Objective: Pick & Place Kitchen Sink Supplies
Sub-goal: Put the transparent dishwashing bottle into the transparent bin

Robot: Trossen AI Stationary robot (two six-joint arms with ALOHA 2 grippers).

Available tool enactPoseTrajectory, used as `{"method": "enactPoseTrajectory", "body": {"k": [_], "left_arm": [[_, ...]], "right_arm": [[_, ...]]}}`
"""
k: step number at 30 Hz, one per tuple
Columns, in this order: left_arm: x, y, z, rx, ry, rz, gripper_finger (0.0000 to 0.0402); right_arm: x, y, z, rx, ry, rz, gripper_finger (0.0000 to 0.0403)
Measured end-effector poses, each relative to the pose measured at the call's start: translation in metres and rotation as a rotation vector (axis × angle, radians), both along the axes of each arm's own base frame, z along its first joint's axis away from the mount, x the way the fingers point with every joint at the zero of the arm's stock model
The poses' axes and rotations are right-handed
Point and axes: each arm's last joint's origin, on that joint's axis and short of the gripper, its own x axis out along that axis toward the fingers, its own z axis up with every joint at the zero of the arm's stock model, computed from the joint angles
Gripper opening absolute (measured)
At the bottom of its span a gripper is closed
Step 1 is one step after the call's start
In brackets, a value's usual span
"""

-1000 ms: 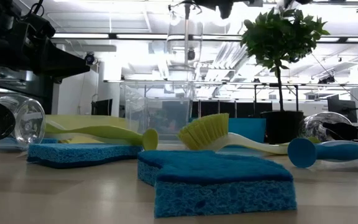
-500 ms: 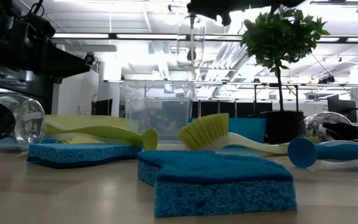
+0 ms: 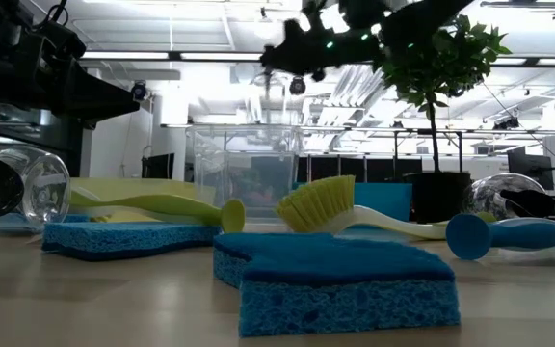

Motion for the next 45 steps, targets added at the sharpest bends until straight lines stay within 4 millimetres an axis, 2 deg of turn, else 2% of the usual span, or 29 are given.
{"method": "enactPoseTrajectory", "body": {"k": [7,11,16,27,45], "left_arm": [[0.000,0.000,0.000,0.000,0.000,0.000,0.0160],[0.000,0.000,0.000,0.000,0.000,0.000,0.0160],[0.000,0.000,0.000,0.000,0.000,0.000,0.0160],[0.000,0.000,0.000,0.000,0.000,0.000,0.0160],[0.000,0.000,0.000,0.000,0.000,0.000,0.0160]], "right_arm": [[0.038,-0.019,-0.020,0.048,0.032,-0.045,0.0140],[0.050,-0.029,-0.032,0.120,0.050,-0.172,0.0140],[0.054,-0.033,-0.046,0.167,0.056,-0.259,0.0140],[0.061,-0.033,-0.065,0.182,0.082,-0.268,0.0140],[0.060,-0.035,-0.069,0.281,0.064,-0.302,0.0140]]}}
